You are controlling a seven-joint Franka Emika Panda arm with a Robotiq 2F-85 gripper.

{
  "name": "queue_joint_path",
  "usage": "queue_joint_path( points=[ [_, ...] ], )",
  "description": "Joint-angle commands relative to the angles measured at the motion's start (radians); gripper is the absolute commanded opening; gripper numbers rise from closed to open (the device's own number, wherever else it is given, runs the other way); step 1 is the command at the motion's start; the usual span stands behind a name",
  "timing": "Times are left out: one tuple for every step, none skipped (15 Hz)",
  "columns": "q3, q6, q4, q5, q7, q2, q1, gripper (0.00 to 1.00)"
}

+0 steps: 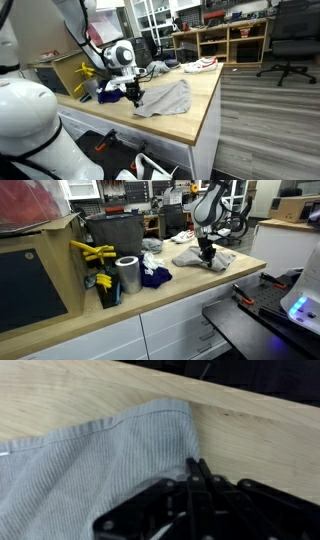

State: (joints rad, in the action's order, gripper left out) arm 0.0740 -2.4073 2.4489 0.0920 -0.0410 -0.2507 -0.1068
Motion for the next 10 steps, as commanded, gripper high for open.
queue_joint_path(
  points=[
    [0.043, 0.196, -0.056, -0.227, 0.201, 0.08, 0.077, 0.01],
    [0.039, 0.26, -0.083, -0.277, 0.238, 0.091, 0.089, 0.01],
    [0.027, 0.318, -0.109, -0.311, 0.264, 0.1, 0.098, 0.01],
    [0.017, 0.373, -0.134, -0.333, 0.287, 0.103, 0.107, 0.01],
    [0.011, 0.431, -0.158, -0.349, 0.313, 0.104, 0.114, 0.05],
    [0.006, 0.499, -0.181, -0.367, 0.35, 0.105, 0.122, 0.01],
    [0.004, 0.579, -0.206, -0.377, 0.402, 0.098, 0.128, 0.02],
    [0.001, 0.642, -0.223, -0.388, 0.43, 0.095, 0.132, 0.2],
    [-0.001, 0.704, -0.24, -0.388, 0.464, 0.088, 0.134, 0.29],
    [-0.002, 0.757, -0.255, -0.383, 0.488, 0.083, 0.135, 0.33]
  ],
)
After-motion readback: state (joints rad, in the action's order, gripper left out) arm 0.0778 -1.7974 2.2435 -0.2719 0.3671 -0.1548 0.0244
